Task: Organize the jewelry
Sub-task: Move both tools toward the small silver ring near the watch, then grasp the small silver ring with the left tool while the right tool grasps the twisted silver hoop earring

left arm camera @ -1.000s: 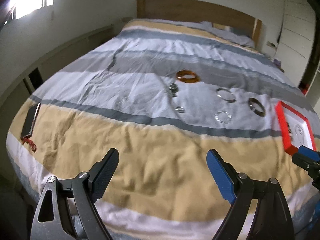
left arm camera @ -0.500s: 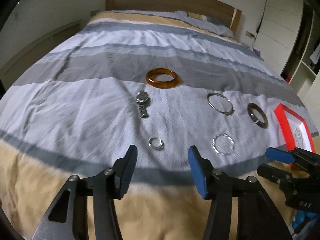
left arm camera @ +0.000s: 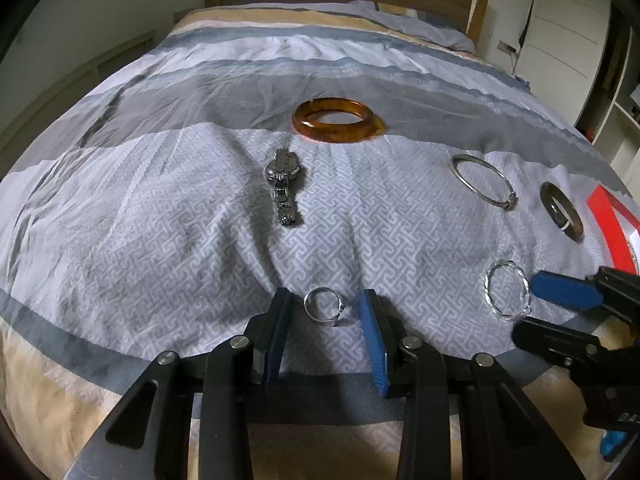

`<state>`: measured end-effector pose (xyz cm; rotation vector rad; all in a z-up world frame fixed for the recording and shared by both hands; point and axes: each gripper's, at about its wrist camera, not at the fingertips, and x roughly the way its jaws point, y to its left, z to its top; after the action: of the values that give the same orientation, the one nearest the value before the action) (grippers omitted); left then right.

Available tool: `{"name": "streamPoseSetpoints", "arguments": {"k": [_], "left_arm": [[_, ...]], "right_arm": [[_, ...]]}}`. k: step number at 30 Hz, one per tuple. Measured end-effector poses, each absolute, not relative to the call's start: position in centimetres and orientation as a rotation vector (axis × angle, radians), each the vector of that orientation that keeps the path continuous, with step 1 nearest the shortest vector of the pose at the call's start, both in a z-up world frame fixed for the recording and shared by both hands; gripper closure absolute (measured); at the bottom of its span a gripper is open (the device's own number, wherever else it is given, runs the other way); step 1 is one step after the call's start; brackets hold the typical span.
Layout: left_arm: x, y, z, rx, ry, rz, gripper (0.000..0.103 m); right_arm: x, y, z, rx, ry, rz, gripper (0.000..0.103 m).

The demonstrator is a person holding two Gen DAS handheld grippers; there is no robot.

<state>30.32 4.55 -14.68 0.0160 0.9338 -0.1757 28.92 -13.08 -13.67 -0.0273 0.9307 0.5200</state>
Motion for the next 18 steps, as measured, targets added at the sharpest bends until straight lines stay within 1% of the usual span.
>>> {"name": "streamPoseSetpoints", "arguments": {"k": [4,5,6,8,9,18], "left_arm": [[30.3,4.3,-14.9,0.033,0.925,-0.160,0.070],[30.3,4.2,-14.9,0.036,0.923,-0.158,0.071],[30.4,4.1,-14.9,0.036,0.921,-0.157,0.072],[30.4,4.1,-14.9,0.034,0.920,-0.159,0.080],[30.3,4.1,-14.9,0.034,0.920,-0.162,0.083],[29.4,4.6,-13.8,0.004,0.915,-0.169,0.083]], "right_arm": [[29.3,-11.8,-14.1,-0.082,0.926,0.524,0.058],[29.3,-11.6,-14.3,-0.095,0.925,0.520,0.064],[29.3,-11.4,-14.4,-0.108,0.925,0.518,0.066],[29.3,-11.3,-14.6,-0.123,0.918,0.516,0.066],[29.3,-11.3,-14.6,-0.122,0.916,0.517,0.066],[28.1,-12.9,-12.9,-0.050,0.898,0.523,0.067]]}}
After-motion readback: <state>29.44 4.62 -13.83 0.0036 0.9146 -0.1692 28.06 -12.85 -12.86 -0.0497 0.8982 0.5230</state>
